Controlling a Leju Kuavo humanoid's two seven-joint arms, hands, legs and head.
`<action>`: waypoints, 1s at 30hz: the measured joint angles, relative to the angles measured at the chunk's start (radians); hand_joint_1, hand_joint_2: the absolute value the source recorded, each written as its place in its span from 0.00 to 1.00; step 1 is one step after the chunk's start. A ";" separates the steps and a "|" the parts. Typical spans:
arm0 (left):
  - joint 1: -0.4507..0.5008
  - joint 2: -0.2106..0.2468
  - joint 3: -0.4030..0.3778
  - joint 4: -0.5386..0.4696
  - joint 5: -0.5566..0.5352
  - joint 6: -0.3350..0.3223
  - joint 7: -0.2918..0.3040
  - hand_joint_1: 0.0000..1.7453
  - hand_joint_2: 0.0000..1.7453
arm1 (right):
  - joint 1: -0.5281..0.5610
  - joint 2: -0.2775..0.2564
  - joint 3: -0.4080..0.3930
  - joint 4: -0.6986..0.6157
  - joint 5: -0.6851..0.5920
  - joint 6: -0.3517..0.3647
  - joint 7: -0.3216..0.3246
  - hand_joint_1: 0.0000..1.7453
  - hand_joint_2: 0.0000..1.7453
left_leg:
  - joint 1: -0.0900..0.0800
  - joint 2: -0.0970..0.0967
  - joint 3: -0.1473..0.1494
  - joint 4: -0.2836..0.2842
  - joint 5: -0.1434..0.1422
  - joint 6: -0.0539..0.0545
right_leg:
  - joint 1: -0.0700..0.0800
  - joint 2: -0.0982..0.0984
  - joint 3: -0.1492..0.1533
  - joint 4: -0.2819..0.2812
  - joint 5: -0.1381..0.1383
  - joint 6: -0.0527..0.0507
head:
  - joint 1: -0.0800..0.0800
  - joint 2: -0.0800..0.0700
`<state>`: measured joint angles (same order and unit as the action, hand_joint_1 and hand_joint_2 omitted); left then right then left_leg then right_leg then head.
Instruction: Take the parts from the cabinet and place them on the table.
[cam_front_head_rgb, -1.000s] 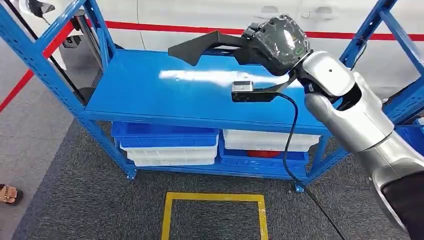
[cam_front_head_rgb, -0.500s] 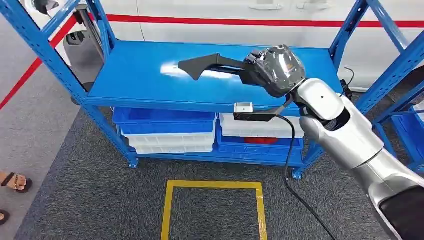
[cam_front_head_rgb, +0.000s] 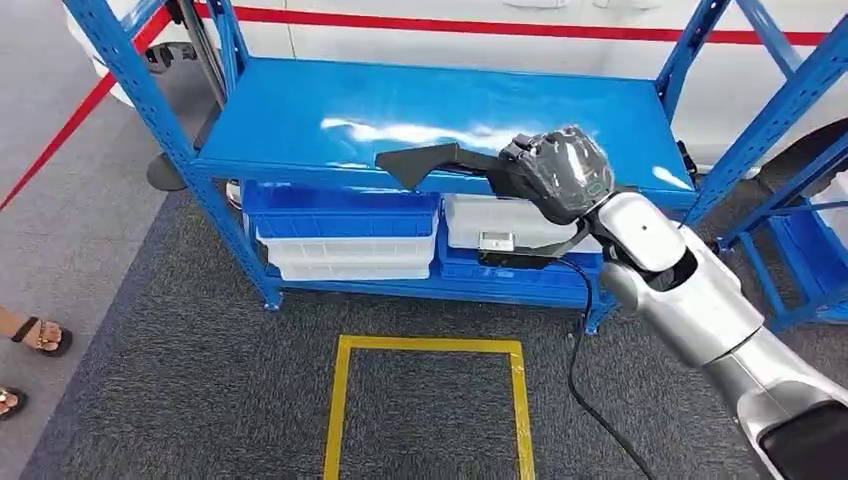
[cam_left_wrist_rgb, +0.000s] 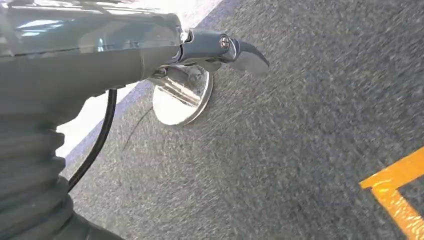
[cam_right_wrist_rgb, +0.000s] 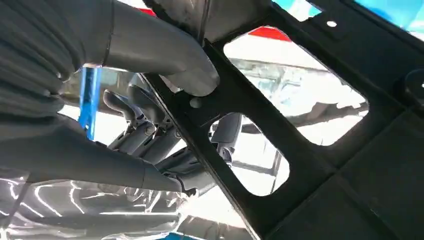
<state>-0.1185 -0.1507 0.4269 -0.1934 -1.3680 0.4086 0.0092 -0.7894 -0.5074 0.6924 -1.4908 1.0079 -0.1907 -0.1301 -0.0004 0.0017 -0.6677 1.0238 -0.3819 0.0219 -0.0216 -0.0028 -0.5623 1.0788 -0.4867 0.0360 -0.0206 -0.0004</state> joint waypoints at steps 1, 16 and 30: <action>-0.001 -0.002 0.000 0.000 0.001 0.001 0.000 0.00 1.00 | 0.008 0.001 -0.007 -0.001 0.000 -0.005 -0.010 1.00 1.00 | -0.003 0.001 -0.005 0.005 0.006 -0.005 | 0.008 0.003 0.036 -0.061 -0.022 -0.006 | 0.000 0.000; 0.000 -0.002 0.000 0.000 0.003 0.006 0.000 0.00 1.00 | 0.151 0.025 -0.059 0.025 -0.081 0.002 -0.059 1.00 1.00 | -0.004 -0.005 0.176 0.000 -0.136 -0.023 | 0.010 -0.013 -0.112 -0.045 0.107 -0.035 | 0.000 0.000; -0.003 -0.003 0.002 0.000 -0.007 0.008 -0.001 0.00 1.00 | 0.189 0.041 -0.070 0.027 -0.021 0.003 -0.051 1.00 1.00 | -0.001 0.002 -0.013 -0.003 0.017 0.002 | -0.002 -0.003 -0.019 0.098 0.029 -0.002 | 0.000 0.000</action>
<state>-0.1218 -0.1541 0.4284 -0.1938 -1.3753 0.4166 0.0080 -0.6006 -0.4662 0.6226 -1.4637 0.9869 -0.1881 -0.1808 -0.0016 0.0037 -0.6808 1.0212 -0.3654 0.0239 -0.0232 -0.0061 -0.5817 1.1763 -0.4572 0.0343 -0.0206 -0.0004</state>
